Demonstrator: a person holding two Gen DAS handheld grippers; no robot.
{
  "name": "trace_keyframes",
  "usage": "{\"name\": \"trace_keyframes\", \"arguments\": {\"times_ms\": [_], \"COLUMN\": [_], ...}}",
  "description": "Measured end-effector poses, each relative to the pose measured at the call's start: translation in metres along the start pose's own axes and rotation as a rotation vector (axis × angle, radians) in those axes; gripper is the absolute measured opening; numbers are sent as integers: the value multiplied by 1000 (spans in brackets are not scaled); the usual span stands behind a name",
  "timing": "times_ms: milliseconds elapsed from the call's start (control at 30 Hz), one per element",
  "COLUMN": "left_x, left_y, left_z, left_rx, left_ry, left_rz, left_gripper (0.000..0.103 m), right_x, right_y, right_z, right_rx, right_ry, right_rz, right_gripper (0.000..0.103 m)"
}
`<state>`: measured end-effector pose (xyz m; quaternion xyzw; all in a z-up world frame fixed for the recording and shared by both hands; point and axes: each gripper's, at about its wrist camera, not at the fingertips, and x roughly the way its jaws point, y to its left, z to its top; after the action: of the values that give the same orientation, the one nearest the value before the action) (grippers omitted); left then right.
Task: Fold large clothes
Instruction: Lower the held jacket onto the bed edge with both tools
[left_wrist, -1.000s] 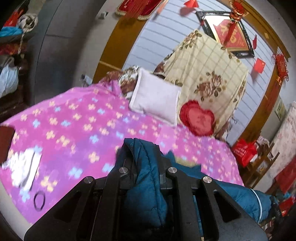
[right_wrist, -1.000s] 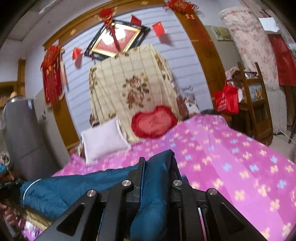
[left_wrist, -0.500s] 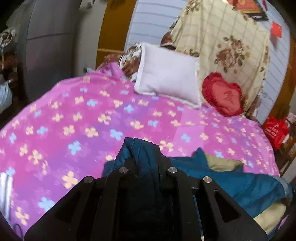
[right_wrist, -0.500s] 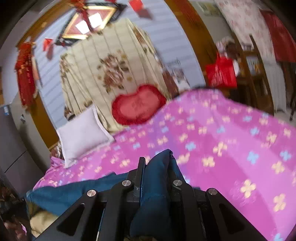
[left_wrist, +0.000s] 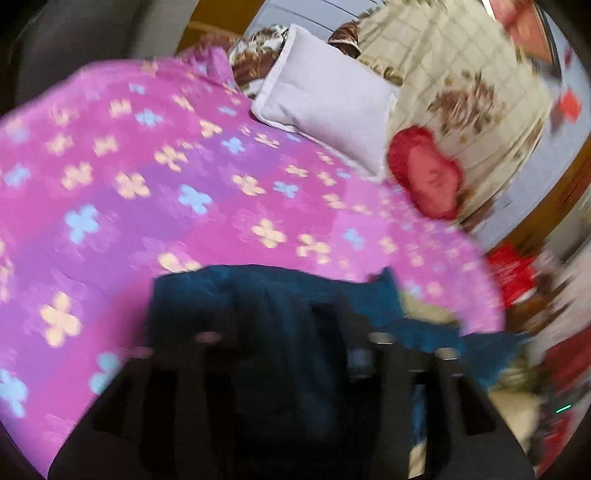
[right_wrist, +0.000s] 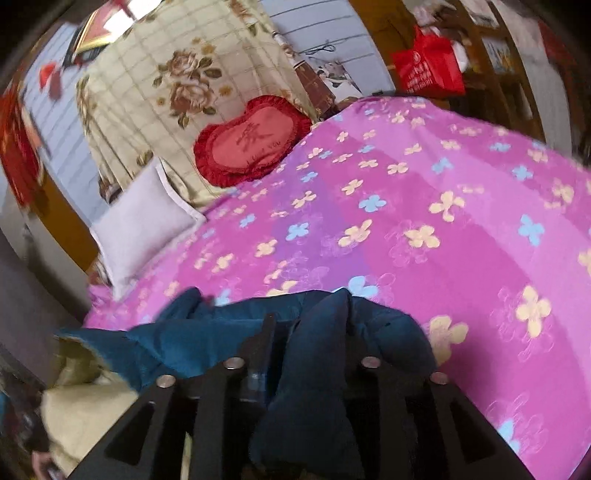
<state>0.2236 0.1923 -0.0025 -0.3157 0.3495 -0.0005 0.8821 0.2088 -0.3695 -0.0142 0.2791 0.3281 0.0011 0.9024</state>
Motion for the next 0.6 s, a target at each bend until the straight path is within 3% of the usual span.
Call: {"name": "trace_keyframes", "arguments": {"times_ms": [67,167,300,367,600], "left_x": [-11,-32,-57,-62,-77], "left_y": [4,-1,-12,-17,-22], "left_z": [6,15,19,19,17], "left_rx": [-72,-99,-39,-8,15], "left_ry": [-5,-58,-168,-190,-256], "left_rz": [-84,-111,-78,-82,-106], "left_gripper": [74,79,81,81,81], "right_x": [-10,-25,-45,-55,-76], "right_y": [-9,-13,3,10,29], "right_z": [1,5,12,13,11], "right_rx": [110,218,157,120,19], "right_ry": [-13,-59,-134,-183,-254], "right_rz": [105,231,294,337,358], "right_gripper": [48,74,74,74,74]}}
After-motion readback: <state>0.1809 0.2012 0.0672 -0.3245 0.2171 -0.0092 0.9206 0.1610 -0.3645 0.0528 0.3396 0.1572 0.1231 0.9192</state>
